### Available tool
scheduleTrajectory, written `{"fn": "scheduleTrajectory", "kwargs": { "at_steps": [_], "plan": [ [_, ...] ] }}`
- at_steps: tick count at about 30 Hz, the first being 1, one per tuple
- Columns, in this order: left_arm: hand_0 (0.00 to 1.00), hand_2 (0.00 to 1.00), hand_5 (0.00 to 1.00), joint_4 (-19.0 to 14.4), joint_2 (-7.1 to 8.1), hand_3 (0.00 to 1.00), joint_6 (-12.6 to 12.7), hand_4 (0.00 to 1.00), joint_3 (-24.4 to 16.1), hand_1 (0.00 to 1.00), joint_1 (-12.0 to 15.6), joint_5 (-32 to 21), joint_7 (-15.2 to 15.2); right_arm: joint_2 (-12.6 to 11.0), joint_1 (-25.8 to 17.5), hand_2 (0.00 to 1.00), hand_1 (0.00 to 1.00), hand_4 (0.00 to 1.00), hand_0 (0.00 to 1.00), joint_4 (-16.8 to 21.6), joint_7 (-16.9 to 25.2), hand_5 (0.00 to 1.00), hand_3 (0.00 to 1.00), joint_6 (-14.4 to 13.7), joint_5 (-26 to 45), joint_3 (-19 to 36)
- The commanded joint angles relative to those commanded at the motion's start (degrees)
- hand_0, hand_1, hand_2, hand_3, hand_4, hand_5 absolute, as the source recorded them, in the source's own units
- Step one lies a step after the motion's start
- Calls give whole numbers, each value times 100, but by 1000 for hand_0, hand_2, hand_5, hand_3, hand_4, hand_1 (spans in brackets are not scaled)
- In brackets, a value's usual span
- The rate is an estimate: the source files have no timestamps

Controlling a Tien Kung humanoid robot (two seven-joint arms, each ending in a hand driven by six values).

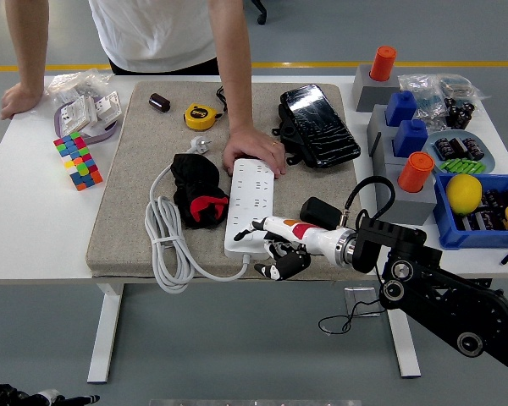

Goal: Pull the plug out and thorw away

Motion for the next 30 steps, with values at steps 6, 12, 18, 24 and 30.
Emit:
{"fn": "scheduleTrajectory", "kwargs": {
  "at_steps": [6,12,18,24,30],
  "plan": [
    [531,691,704,-5,17,670,-8,835,-25,664,-19,48,17,3,53,122,2,655,2,-122,-51,2,849,77,-27,-55],
    [531,691,704,-9,21,670,-13,835,-36,665,-25,69,25,26,71,121,2,659,2,-298,-33,2,850,44,-81,-144],
    [530,691,704,-11,18,670,-18,835,-44,664,-25,85,30,77,113,121,2,661,2,-420,-11,2,850,0,-121,-152],
    [531,691,704,-8,13,670,-13,836,-32,665,-20,63,23,116,164,121,2,668,2,-462,7,2,850,-29,-148,-102],
    [530,692,703,-6,11,670,-19,836,-43,665,-22,86,32,144,204,121,2,668,2,-692,8,2,850,-1,-241,-90]
  ]
}}
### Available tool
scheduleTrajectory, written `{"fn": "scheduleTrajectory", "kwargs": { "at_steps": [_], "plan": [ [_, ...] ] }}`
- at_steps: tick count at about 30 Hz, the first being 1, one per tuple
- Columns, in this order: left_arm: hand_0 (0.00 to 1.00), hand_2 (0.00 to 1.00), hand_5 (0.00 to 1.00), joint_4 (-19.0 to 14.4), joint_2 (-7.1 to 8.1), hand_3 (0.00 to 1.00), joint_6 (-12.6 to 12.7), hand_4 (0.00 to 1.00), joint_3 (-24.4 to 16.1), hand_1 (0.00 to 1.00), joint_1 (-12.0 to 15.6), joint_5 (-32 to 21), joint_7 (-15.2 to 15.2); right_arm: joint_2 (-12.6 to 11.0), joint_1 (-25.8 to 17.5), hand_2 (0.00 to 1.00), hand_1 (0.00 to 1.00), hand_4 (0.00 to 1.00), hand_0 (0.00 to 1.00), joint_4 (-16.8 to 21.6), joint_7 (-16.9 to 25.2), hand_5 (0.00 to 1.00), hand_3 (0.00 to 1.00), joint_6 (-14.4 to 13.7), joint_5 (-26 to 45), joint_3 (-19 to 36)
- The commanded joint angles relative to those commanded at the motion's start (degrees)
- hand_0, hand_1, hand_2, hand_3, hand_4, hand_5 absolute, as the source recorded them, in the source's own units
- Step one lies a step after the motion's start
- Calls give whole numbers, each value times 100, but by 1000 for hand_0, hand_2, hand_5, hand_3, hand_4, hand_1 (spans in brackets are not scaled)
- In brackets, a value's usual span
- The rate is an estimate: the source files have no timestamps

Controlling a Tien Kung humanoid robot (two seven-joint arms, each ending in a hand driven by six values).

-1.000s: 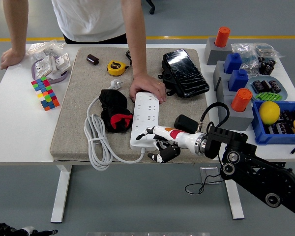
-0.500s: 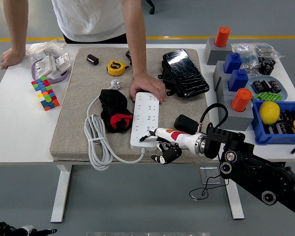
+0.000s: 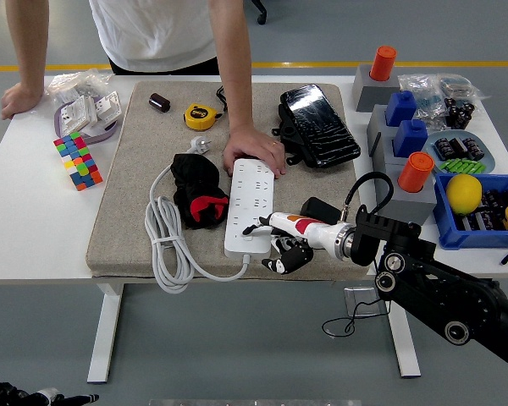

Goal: Pull the plug out and thorw away

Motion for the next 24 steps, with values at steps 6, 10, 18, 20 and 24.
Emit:
{"fn": "scheduleTrajectory", "kwargs": {
  "at_steps": [6,10,18,20,24],
  "plan": [
    [531,691,703,2,-7,670,4,836,11,665,5,-20,-6,-16,-15,121,2,670,2,-113,-11,2,848,63,-2,-55],
    [532,691,703,4,-7,670,7,836,19,665,6,-35,-12,-35,-32,120,2,672,2,-43,-42,2,845,133,31,-83],
    [531,691,703,2,-6,671,15,837,42,665,-1,-75,-31,-85,-81,121,2,673,2,283,-146,2,844,283,58,-29],
    [531,691,703,3,-8,670,17,837,42,665,0,-77,-32,-82,-79,121,2,674,2,313,-151,2,842,290,49,-18],
    [531,691,703,1,-14,670,14,837,43,665,-3,-78,-30,-57,-82,121,2,674,2,315,-103,2,842,233,29,48]
  ]
}}
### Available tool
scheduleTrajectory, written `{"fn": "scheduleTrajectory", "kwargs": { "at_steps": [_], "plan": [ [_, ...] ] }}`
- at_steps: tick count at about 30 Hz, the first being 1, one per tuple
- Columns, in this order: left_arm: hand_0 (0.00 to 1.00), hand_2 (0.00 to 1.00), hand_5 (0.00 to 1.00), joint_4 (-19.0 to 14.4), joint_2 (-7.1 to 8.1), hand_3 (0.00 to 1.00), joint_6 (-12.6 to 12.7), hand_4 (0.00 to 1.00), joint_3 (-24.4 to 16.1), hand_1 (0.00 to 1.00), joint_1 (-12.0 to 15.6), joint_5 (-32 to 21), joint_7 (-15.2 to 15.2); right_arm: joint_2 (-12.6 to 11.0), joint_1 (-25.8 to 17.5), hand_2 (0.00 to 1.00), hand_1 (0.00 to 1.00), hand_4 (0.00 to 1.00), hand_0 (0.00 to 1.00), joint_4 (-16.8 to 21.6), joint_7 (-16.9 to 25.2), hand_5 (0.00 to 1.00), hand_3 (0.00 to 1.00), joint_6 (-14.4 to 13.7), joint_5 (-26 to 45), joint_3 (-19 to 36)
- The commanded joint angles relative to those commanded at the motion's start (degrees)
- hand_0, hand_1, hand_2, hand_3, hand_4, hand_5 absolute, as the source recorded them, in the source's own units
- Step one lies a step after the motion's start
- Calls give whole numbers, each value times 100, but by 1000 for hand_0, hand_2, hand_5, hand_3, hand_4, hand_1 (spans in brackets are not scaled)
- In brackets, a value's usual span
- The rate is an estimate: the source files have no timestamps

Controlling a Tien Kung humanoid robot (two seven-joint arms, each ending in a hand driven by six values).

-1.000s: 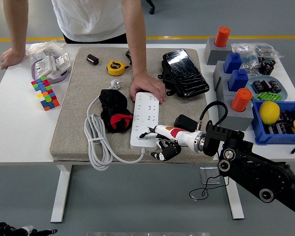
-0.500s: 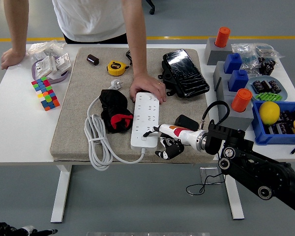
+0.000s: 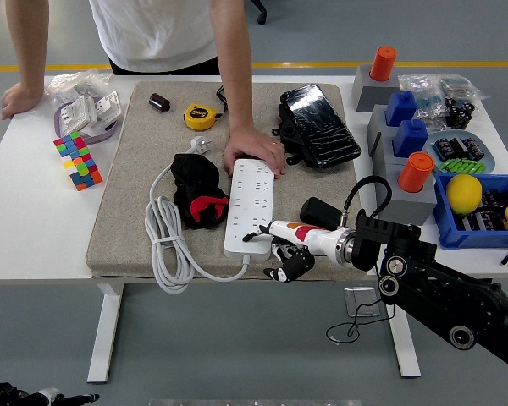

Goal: Pull the plug out and thorw away

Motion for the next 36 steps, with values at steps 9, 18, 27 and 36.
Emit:
{"fn": "scheduleTrajectory", "kwargs": {
  "at_steps": [9,18,27,36],
  "plan": [
    [531,691,702,7,0,670,3,837,2,665,15,-8,-1,-77,-116,147,22,692,2,772,196,2,833,-217,-21,572],
    [531,691,702,2,-16,670,11,837,37,666,-2,-60,-27,-215,-395,361,272,795,180,1637,408,2,837,-374,96,1214],
    [531,691,701,13,-15,669,17,837,43,664,4,-78,-30,-453,-756,799,842,998,776,1841,459,253,832,-428,81,2144],
    [531,691,702,16,-20,670,42,837,110,664,17,-181,-74,-602,-1281,819,871,998,822,1767,421,286,834,-391,-42,3177]
  ]
}}
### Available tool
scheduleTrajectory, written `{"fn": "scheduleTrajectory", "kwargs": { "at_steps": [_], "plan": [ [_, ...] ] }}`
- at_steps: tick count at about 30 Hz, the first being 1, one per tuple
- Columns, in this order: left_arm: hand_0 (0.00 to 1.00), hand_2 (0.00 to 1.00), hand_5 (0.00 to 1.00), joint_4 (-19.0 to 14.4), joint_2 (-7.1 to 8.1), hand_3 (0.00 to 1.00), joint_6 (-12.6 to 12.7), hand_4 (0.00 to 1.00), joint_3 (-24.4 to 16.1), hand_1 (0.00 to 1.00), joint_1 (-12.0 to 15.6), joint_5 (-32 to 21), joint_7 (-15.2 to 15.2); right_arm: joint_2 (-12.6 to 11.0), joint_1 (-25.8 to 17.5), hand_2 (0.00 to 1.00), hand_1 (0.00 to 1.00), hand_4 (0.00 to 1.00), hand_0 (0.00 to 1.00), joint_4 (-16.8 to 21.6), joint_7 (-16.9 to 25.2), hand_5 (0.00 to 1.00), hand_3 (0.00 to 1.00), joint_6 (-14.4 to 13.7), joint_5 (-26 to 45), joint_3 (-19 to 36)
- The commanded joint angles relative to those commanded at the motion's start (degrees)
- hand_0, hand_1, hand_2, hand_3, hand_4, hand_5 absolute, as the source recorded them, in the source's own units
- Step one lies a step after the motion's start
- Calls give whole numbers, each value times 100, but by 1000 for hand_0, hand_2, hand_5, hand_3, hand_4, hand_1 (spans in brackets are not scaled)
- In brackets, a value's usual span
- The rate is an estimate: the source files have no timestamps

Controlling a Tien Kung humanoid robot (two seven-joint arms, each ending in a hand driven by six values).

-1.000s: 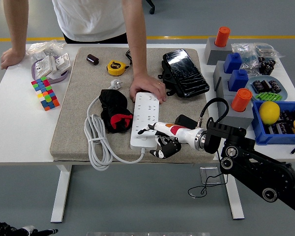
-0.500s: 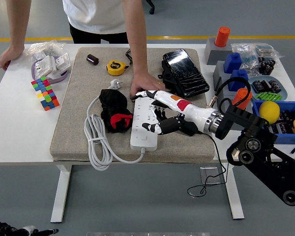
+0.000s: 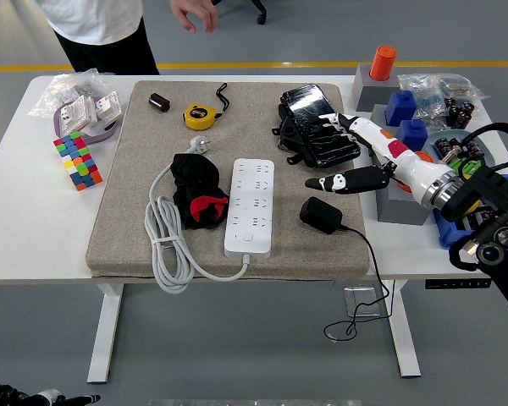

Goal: Pull the plug out and thorw away

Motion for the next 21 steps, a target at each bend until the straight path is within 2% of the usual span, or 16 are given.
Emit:
{"fn": "scheduleTrajectory", "kwargs": {
  "at_steps": [7,8,13,14,19,21],
  "plan": [
    [531,691,701,-3,9,669,5,837,0,664,-9,-7,-10,-45,-359,827,882,998,842,-68,70,307,836,-31,-165,619],
    [531,691,701,-3,10,669,7,837,0,665,-11,-6,-11,-45,-404,867,924,998,929,-80,95,587,861,-62,-171,706],
    [531,691,701,0,14,669,6,837,0,665,-25,6,-7,-67,-595,867,924,998,929,-85,242,587,861,-281,-77,1043],
    [532,691,701,-2,13,670,5,836,0,664,-30,10,-6,-88,-654,891,941,998,960,-71,275,732,892,-343,-51,1114],
    [532,691,701,-6,15,670,7,836,0,664,-38,20,-9,-157,-890,891,941,998,960,-28,258,732,892,-417,5,1347],
    [532,691,701,-1,17,670,6,837,-14,664,-33,38,-1,-177,-951,895,944,998,965,-17,206,770,916,-365,9,1373]
  ]
}}
